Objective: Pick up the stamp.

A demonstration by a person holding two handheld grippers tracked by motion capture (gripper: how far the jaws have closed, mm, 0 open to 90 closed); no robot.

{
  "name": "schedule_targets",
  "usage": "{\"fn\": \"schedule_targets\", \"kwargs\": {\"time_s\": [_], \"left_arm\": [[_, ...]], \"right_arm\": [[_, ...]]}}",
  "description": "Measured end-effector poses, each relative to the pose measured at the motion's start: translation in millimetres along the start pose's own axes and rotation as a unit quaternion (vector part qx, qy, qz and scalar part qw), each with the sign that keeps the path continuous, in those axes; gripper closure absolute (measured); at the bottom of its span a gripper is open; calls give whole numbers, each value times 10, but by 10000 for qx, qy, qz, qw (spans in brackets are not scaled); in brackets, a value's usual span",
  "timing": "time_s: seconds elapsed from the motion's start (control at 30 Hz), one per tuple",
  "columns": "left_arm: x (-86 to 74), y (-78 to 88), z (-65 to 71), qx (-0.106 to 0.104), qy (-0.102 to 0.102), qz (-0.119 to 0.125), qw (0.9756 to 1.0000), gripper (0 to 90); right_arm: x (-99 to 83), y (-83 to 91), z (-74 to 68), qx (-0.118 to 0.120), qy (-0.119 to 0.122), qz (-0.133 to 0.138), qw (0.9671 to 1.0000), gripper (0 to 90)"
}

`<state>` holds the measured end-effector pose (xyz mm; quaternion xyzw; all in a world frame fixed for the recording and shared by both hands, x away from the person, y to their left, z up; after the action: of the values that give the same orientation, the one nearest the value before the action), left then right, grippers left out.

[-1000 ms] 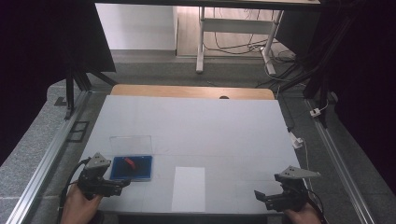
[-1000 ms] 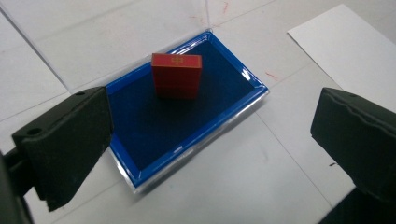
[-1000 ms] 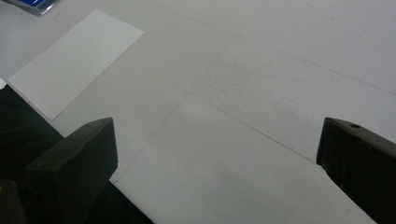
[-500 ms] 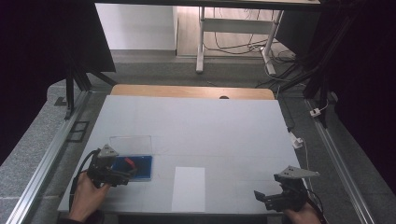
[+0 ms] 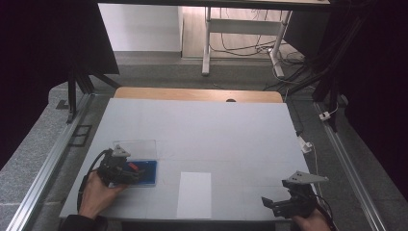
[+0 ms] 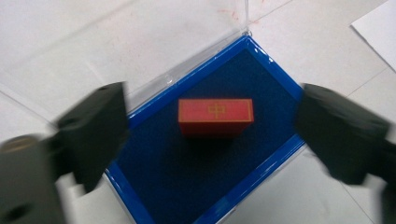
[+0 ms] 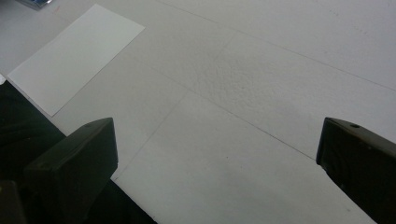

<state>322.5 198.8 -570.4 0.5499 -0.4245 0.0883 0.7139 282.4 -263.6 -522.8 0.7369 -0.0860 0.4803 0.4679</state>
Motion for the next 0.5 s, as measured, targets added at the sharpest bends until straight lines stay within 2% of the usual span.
{"fn": "schedule_targets", "kwargs": {"time_s": [0.1, 0.13, 0.23, 0.3, 0.4, 0.5], "left_arm": [[1, 13, -11, -4, -25, -43, 10000, 313], [-2, 15, -12, -5, -46, -53, 10000, 313], [-8, 16, -19, 51, -81, -107, 9999, 430], [-11, 14, -19, 64, -117, -149, 9998, 478], [-14, 9, -4, -17, -100, -180, 9998, 575], [-11, 8, 2, -12, -95, -211, 9997, 582]], "right_arm": [[-1, -1, -1, 0, 7, -4, 10000, 0], [-1, -1, -1, 0, 7, -4, 10000, 0], [-2, -1, -3, 3, 22, -14, 10000, 0], [-3, -2, -4, 4, 26, -18, 10000, 0], [-3, -4, -4, 5, 44, -17, 10000, 0], [-4, -4, -6, 8, 47, -20, 10000, 0]]}}
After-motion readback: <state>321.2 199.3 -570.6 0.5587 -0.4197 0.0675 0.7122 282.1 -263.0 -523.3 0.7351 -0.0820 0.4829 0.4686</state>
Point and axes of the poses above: each handheld gripper's, and its own axes: y roughly backward along the jaws, x roughly out of its top, z roughly to its right, the point moved 9 cm from there along -y, roughly forward along the jaws, and after that the axes turned 8 degrees about z, right-handed, at the moved point
